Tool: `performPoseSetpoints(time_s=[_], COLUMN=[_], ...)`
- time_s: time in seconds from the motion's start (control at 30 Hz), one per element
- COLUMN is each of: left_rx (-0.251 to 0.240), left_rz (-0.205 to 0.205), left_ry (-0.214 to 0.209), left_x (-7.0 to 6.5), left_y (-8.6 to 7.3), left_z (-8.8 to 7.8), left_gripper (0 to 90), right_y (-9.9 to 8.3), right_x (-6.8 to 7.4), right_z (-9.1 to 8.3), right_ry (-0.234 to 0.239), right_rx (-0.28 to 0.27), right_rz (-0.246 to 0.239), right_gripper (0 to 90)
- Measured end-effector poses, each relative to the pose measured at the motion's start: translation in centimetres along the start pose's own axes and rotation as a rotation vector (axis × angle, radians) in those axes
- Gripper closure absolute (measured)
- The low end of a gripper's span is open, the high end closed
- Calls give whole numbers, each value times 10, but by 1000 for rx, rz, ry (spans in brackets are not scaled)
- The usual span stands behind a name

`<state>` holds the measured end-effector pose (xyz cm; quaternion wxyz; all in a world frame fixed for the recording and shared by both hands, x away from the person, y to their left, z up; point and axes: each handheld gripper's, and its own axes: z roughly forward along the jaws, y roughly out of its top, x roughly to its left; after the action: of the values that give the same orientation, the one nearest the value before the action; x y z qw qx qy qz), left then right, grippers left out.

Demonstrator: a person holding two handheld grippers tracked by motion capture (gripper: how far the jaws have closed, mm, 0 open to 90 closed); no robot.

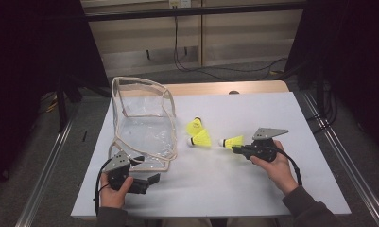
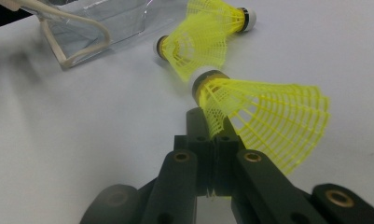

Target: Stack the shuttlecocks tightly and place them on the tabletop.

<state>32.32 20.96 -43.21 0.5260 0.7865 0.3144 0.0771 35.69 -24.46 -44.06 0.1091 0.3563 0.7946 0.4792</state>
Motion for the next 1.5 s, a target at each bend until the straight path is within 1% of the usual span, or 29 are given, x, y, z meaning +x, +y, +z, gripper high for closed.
performPoseSetpoints(time_s=[0.17,0.33,0.37,0.43,0.57,0.73,0.83,1.0,1.03,1.17,1.33,1.5], left_rx=[0,-4,-1,-9,-12,-12,-15,-15,-13,-20,-27,-27], left_rz=[4,5,5,2,6,7,6,4,9,1,9,7], left_ry=[-4,-4,-1,-9,-5,-4,-3,-6,-2,1,3,0], left_x=[-1,-2,-2,-3,-3,-4,-3,-4,-4,-4,-4,-4], left_y=[0,0,0,0,0,0,0,0,0,0,0,0], left_z=[-1,-1,-1,-1,-1,-1,-2,-1,-2,-3,-4,-5], left_gripper=[28,28,29,28,29,29,29,29,29,29,29,29], right_y=[1,3,4,6,10,13,13,12,12,13,13,17], right_x=[0,0,0,0,1,1,0,0,0,0,0,1], right_z=[-2,0,0,1,2,3,4,5,5,7,9,11], right_ry=[-4,0,3,3,4,1,2,-1,-2,0,0,5], right_rx=[-6,2,1,2,-1,11,12,19,19,18,21,20], right_rz=[3,-6,-6,-9,-15,-23,-17,-20,-21,-21,-19,-30], right_gripper=[893,893,893,893,893,893,893,893,893,893,894,893])
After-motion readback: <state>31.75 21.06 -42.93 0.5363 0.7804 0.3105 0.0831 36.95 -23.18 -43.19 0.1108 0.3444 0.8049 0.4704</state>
